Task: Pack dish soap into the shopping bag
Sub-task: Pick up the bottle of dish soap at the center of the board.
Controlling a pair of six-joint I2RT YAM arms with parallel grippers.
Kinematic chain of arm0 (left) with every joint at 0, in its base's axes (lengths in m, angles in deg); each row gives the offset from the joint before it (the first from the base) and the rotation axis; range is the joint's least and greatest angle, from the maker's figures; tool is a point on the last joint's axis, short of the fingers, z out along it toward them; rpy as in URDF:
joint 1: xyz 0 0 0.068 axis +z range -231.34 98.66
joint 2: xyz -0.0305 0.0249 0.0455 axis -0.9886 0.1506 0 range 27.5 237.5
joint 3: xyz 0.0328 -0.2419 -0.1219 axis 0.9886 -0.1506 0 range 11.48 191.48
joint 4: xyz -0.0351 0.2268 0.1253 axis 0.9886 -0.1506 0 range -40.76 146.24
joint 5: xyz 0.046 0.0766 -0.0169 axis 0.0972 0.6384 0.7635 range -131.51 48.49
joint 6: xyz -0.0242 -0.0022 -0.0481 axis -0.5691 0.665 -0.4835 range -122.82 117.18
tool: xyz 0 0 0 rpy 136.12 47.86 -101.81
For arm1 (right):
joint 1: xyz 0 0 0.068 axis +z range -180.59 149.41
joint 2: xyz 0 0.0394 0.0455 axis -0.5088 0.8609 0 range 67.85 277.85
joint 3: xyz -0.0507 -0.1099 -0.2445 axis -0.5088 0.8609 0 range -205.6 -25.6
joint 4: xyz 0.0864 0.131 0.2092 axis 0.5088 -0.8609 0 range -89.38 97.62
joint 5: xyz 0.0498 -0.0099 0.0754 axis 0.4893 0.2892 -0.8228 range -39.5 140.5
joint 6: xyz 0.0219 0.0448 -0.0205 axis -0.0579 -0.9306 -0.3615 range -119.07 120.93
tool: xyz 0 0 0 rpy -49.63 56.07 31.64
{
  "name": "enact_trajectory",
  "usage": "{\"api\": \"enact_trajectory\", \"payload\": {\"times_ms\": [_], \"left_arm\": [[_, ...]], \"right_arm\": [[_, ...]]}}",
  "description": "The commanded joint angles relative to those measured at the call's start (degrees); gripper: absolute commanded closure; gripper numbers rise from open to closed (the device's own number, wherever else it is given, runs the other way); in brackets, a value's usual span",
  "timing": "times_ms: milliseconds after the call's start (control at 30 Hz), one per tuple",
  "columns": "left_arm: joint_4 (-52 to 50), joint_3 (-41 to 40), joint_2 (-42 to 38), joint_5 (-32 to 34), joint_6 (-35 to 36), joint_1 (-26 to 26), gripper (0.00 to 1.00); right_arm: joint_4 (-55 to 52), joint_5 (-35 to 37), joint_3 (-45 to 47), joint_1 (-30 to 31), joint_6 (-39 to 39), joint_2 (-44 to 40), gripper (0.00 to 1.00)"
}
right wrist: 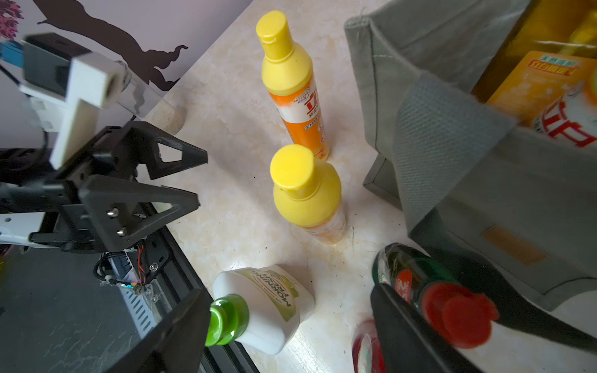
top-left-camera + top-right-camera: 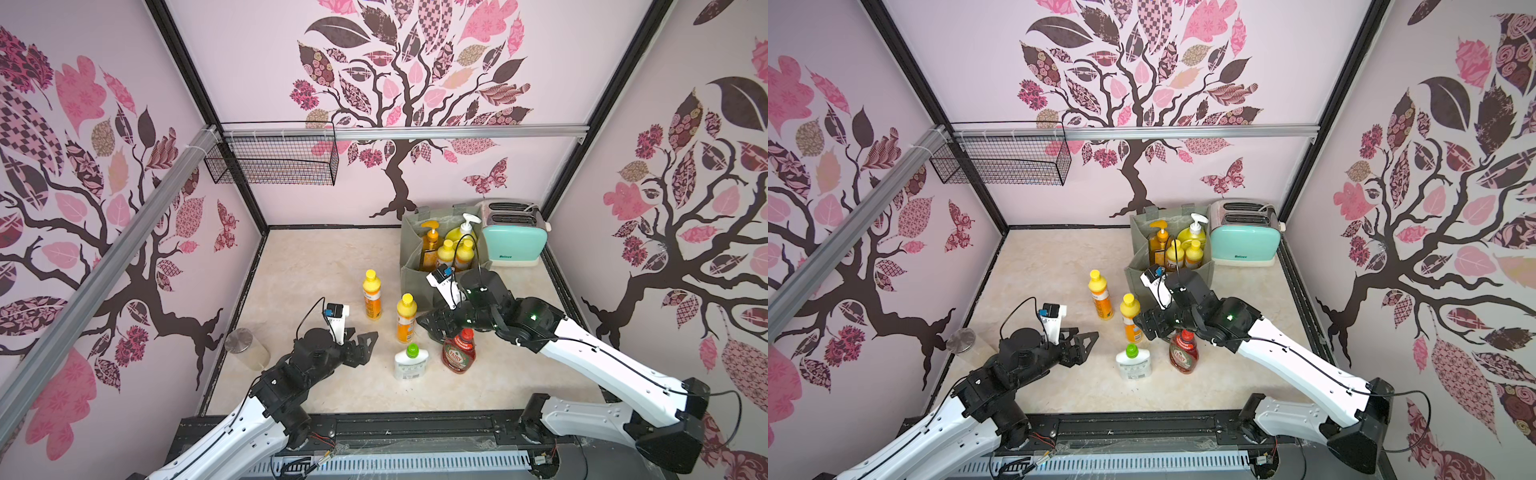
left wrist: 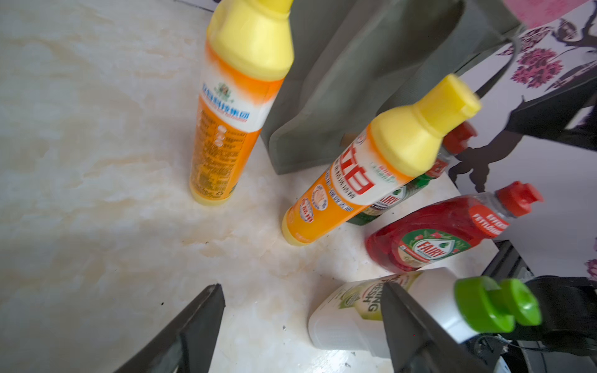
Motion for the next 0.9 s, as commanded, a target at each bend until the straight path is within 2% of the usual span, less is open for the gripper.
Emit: {"api": "enact_trajectory", "payload": {"times_ms": [0, 67, 167, 400, 700, 867], "left_arm": [[4.04, 5.13, 4.85, -4.37, 3.66, -0.28, 0.18], [4.41, 7.88, 8.75, -5.69, 5.20, -0.99, 0.18], [3.38, 12.14, 13.64, -3.98, 8.56, -3.82, 0.19], [1.90, 19.50, 23.09, -3.62, 11.50, -6.26, 0.20], [-2.35, 27.12, 32.52, -4.11, 12.65, -6.44, 0.20], [-2.06, 27.47, 34.83, -3.17, 12.73, -6.52, 0.21]], "right_arm": [[-0.63, 5.39, -1.35, 0.16, -1.02, -3.77, 0.16], [-0.29, 8.41, -0.65, 0.03, -2.58, -7.29, 0.09], [-0.96, 12.73, -0.28, -0.02, -4.22, -12.76, 0.00], [-3.74, 20.91, 0.63, -1.03, -4.85, -21.48, 0.00], [-4.41, 25.27, 2.68, -1.20, -4.25, -24.26, 0.01], [-4.61, 25.90, 3.24, -1.26, -3.79, -24.56, 0.00]]}}
